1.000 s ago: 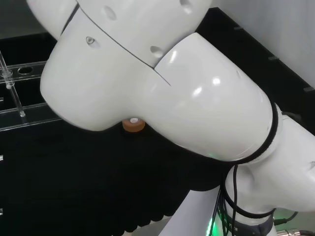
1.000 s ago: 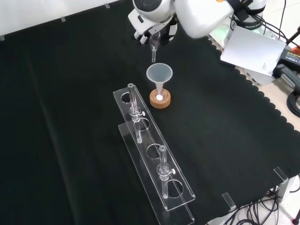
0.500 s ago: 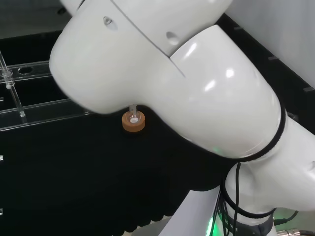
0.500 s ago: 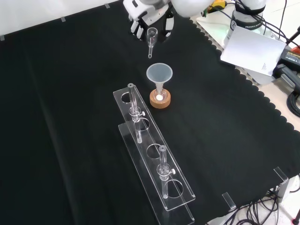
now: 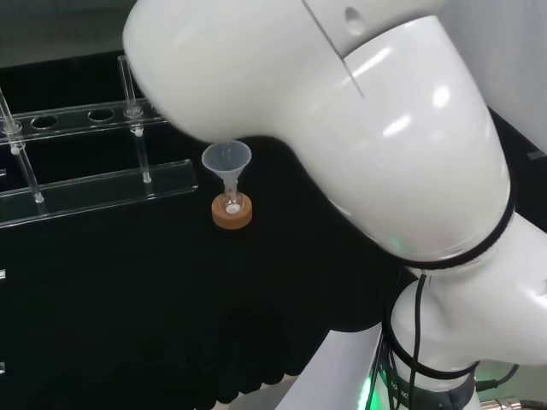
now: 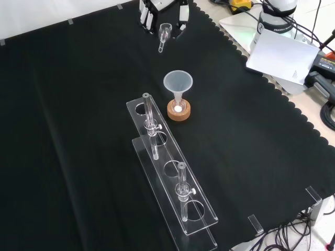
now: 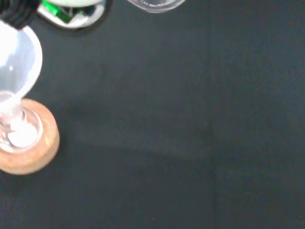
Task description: Pour all the NaCl from the weighing funnel into the round-bottom flask.
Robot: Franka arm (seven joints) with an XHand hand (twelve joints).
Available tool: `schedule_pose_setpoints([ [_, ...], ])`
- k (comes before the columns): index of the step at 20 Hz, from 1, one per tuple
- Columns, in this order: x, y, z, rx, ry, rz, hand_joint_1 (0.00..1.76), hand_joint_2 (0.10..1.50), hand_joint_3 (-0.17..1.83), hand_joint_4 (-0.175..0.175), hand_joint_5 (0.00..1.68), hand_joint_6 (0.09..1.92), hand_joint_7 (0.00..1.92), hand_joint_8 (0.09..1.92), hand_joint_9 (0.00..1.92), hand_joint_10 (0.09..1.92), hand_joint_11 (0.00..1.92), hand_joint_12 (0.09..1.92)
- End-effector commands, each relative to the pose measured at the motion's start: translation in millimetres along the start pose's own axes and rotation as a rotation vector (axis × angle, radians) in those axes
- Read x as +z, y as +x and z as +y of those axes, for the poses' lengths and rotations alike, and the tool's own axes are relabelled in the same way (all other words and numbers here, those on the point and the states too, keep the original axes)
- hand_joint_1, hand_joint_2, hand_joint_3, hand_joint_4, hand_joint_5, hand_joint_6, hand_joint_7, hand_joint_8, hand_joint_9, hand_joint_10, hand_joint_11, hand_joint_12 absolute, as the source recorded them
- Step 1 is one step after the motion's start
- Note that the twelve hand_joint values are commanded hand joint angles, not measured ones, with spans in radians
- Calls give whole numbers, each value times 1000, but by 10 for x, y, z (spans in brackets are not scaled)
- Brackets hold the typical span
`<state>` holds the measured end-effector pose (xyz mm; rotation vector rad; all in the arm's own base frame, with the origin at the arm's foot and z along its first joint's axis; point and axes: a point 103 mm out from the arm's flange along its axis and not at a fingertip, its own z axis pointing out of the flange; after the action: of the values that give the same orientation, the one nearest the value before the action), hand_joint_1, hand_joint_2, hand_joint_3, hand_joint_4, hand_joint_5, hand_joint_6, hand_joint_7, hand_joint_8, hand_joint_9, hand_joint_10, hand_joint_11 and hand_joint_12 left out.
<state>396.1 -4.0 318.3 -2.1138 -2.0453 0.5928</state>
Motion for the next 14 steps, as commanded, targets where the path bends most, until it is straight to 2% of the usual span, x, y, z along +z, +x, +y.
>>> schedule_pose_setpoints([
  [1,-69,-69,-67,-7,-80,211,1105,671,647,175,1254,706,781,652,1268,90,1038,898],
  [6,-154,-190,-135,38,-134,335,1105,671,648,175,1253,707,783,653,1270,90,1039,897],
  [11,-145,-281,-133,52,-127,395,1106,671,648,175,1253,707,785,655,1272,91,1038,895],
  [14,-132,-284,-108,48,-118,390,1106,671,648,175,1253,707,786,656,1273,91,1038,895],
])
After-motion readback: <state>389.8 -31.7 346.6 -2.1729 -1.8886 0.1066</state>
